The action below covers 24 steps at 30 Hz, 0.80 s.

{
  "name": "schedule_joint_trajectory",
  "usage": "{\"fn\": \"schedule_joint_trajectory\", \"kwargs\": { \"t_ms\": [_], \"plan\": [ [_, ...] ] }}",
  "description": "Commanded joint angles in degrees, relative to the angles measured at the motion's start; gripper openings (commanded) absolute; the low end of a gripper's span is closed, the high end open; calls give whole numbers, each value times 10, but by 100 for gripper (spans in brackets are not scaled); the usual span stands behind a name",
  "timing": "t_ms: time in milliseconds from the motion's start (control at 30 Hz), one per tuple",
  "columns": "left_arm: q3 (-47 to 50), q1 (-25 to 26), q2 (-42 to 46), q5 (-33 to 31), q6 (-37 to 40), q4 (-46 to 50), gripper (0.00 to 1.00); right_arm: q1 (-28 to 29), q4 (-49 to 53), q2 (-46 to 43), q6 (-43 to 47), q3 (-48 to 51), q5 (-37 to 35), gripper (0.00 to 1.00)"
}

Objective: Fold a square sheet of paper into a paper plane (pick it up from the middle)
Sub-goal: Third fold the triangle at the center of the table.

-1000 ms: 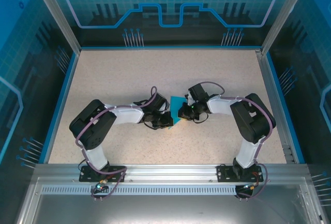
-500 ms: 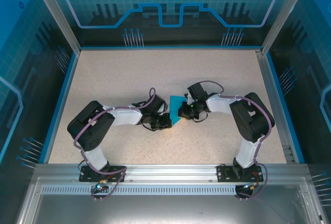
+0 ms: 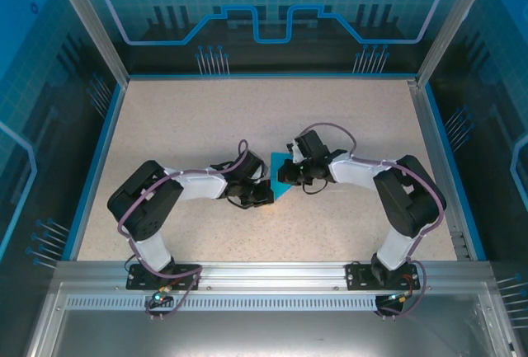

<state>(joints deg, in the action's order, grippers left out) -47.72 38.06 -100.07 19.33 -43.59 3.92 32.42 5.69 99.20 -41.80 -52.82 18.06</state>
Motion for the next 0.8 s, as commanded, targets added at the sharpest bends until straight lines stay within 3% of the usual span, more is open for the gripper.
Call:
{"fn": "schedule_joint_trajectory", "kwargs": {
  "t_ms": [0, 500, 767],
  "plan": [
    [10, -1, -17, -16, 0, 45, 0, 12, -5, 0, -8, 21, 5, 5],
    [8, -2, -17, -22, -5, 51, 0, 33, -34, 11, -18, 58, 48, 4],
    [9, -1, -15, -27, -6, 61, 0, 26, -11, 49, -6, 46, 22, 3]
  ]
}}
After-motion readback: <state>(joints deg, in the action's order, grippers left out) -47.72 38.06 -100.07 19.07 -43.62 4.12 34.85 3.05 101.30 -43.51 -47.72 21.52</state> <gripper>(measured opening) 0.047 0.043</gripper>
